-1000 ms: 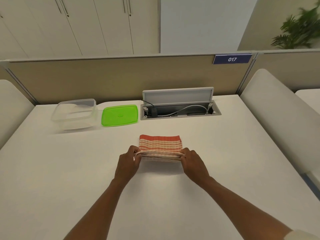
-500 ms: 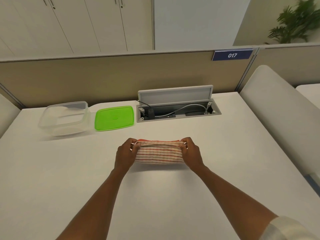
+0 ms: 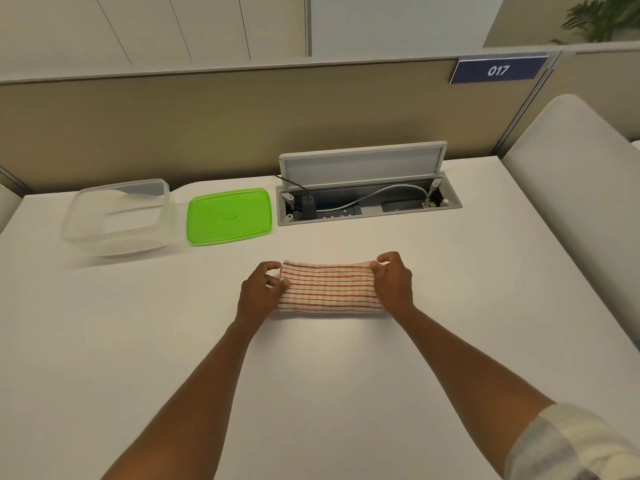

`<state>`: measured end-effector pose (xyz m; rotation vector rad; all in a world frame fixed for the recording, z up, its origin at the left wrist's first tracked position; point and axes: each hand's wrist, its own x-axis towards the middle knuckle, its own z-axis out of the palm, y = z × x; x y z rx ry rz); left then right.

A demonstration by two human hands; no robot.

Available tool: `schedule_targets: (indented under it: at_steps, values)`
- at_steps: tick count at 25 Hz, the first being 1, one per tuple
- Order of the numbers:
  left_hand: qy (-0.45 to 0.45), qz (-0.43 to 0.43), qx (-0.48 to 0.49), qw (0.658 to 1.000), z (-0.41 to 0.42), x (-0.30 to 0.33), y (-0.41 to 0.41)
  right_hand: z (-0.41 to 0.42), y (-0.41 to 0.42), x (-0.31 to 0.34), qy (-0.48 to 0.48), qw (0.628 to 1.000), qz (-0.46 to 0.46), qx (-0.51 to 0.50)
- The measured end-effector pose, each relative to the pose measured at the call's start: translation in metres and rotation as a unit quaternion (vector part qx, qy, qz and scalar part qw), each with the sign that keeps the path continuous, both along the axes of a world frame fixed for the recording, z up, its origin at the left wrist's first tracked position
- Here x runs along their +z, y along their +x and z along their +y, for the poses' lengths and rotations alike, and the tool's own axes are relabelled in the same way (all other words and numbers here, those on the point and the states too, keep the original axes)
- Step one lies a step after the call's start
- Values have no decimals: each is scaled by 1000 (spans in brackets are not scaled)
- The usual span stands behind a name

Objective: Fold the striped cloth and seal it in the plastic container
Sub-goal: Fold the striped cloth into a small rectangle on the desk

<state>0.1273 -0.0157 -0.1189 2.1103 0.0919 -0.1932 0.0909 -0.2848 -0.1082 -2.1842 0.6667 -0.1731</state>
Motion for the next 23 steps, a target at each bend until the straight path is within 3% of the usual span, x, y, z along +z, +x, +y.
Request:
schedule_targets:
  at_steps: [5,9,13,14,16,18,20,23]
  values:
    - [31,-30,22,999,-6,-9,1,3,3,-7,-50,998,-13,-25]
    - [49,-50,45,997,-12,-3,-6,6,9,-5,-31,999,-37,-2]
    - [100,-113,125,981,-26,8,-22,12,3,2,-81,994,-78,3]
    - [126,-146,106,975,-33,11,-25,19,-1,1,-109,989,-96,40]
    - [213,-216,-45,952,-52,9,-30,39,-10,-4,-165,967,-100,168]
    - [288,-204,-190,916,-65,1,-32,56,-16,-15,-223,929,-63,287]
    - [342,-155,-239,896,-61,-12,-27,56,-17,-27,-262,903,-15,340]
    - [368,-135,-231,890,-47,-24,-25,42,-17,-39,-318,880,29,351]
